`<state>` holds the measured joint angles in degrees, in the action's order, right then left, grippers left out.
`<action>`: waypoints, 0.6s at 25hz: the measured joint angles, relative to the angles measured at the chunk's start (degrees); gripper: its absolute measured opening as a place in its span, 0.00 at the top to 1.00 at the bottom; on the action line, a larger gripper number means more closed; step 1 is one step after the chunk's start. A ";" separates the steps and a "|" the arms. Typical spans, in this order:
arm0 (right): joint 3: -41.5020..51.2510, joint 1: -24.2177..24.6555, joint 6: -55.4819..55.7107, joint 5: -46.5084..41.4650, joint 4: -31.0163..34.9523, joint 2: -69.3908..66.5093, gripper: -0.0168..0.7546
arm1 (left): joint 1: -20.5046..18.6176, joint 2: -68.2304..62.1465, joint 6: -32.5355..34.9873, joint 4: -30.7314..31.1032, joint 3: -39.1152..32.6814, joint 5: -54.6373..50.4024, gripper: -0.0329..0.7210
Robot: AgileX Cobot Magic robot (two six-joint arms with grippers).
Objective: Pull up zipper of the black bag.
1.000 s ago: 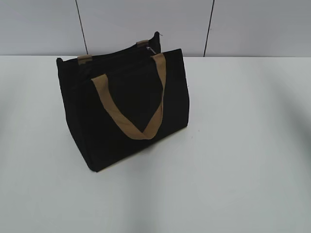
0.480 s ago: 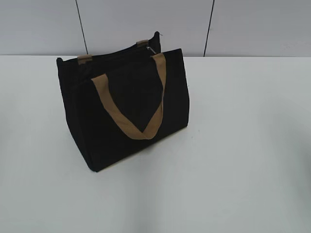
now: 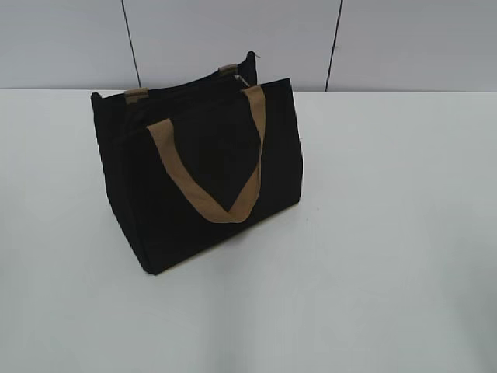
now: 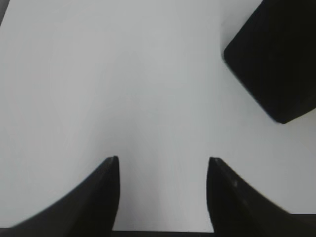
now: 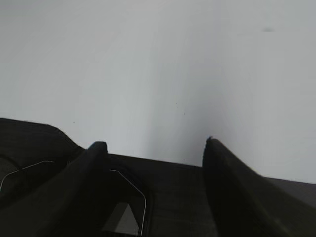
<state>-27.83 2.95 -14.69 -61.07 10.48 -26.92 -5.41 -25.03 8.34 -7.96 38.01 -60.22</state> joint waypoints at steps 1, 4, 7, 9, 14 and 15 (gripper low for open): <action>0.48 0.00 0.00 -0.60 0.00 0.99 0.38 | 0.00 1.11 0.00 -0.57 -0.65 -0.16 0.40; 0.83 0.00 0.00 -1.01 0.00 4.61 0.38 | 0.00 4.77 -0.01 -1.44 -2.62 -1.41 0.40; 0.83 0.00 0.00 -1.07 0.00 9.06 0.38 | 0.00 8.05 -0.01 -1.85 -5.20 -2.08 0.40; 0.83 0.00 -0.06 -1.12 0.00 12.03 0.38 | 0.00 10.47 -0.01 -2.61 -6.48 -1.69 0.40; 0.95 0.00 -0.36 -1.18 0.00 19.92 0.38 | 0.00 17.39 -0.01 -3.23 -6.89 -1.25 0.40; 0.95 0.00 -0.42 -1.23 0.00 21.01 0.38 | 0.00 19.21 -0.01 -3.23 -6.89 -1.19 0.40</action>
<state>-26.88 2.95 -15.11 -62.30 10.48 -5.91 -5.41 -5.82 8.33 -11.19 31.12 -61.42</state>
